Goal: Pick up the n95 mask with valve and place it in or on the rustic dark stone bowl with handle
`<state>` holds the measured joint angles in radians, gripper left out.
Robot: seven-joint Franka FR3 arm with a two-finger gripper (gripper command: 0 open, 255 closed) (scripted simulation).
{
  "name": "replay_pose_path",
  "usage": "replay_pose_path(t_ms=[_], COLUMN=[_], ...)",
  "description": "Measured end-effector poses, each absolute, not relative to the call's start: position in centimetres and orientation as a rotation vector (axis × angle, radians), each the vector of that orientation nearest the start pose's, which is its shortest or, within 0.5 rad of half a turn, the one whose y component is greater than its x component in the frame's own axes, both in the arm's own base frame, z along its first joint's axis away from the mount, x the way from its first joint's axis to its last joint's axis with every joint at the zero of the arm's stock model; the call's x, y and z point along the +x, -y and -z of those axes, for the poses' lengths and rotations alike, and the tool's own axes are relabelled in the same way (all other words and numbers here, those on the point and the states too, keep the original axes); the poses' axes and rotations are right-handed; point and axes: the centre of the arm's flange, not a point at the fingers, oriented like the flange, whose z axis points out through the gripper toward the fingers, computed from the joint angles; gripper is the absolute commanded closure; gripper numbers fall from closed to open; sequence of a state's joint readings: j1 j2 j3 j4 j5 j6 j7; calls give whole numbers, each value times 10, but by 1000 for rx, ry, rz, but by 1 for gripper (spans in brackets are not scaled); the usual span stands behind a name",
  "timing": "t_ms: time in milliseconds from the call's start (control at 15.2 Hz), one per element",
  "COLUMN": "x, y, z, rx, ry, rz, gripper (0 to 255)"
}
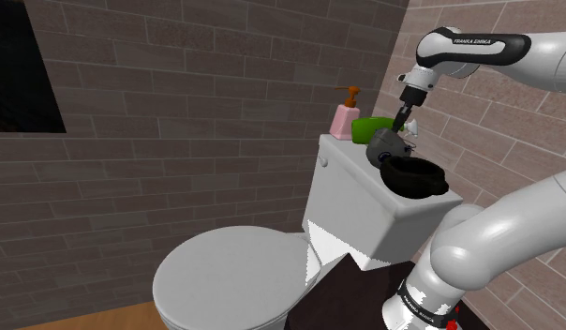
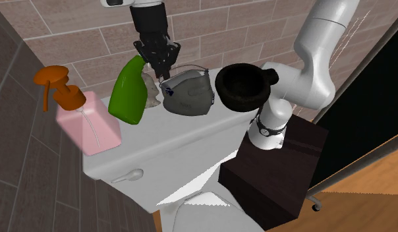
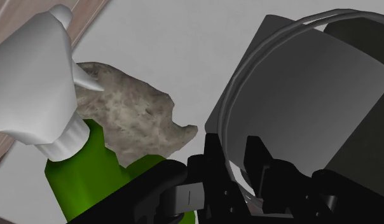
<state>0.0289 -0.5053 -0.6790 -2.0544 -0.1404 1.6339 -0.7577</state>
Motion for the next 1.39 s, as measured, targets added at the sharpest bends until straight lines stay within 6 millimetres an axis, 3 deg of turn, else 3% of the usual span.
replay_pose_path(t_ms=[396,1386], x=[303,304], y=[315,315], z=[-586,-663], rx=[-2986,-2986], ry=[275,275], rz=[143,143], gripper=[255,255])
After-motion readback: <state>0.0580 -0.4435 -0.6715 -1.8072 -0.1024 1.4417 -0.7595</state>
